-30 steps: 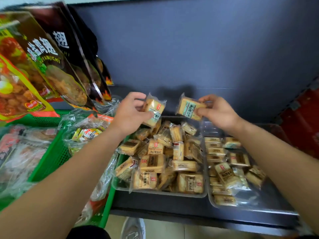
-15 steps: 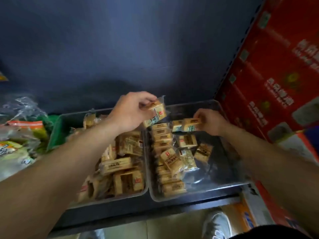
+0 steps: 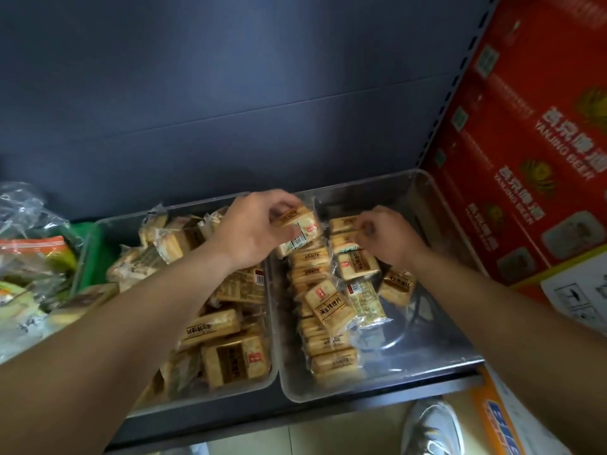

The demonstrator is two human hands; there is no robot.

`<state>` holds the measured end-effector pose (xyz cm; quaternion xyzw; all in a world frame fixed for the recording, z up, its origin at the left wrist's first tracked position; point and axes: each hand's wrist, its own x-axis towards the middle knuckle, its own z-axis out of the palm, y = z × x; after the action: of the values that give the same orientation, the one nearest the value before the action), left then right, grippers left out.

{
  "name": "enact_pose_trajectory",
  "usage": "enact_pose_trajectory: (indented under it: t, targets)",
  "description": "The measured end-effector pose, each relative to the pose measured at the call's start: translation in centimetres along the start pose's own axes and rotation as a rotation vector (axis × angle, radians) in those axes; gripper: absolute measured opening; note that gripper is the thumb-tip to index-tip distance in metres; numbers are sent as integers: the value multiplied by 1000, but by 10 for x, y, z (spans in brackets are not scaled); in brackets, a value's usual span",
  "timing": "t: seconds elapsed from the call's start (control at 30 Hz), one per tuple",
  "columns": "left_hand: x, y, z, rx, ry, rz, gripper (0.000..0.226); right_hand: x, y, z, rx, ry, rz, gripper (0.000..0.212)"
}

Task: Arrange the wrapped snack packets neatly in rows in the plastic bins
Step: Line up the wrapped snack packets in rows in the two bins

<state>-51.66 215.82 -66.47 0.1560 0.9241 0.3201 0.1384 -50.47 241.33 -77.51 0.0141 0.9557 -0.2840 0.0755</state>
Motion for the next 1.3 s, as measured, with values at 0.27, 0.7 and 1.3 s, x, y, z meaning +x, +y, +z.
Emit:
enact_pose_trajectory:
  t: [0.27, 0.7, 1.3]
  targets:
    - [-3, -3, 6, 10, -26, -5, 46, -5, -14, 7, -84, 110, 156, 12]
    - [-8, 13, 17, -35, 6, 37, 44, -30, -58, -35, 544, -169, -192, 35]
    - [-21, -6, 0, 394, 3, 9, 42, -44, 4, -41, 245, -106, 138, 29]
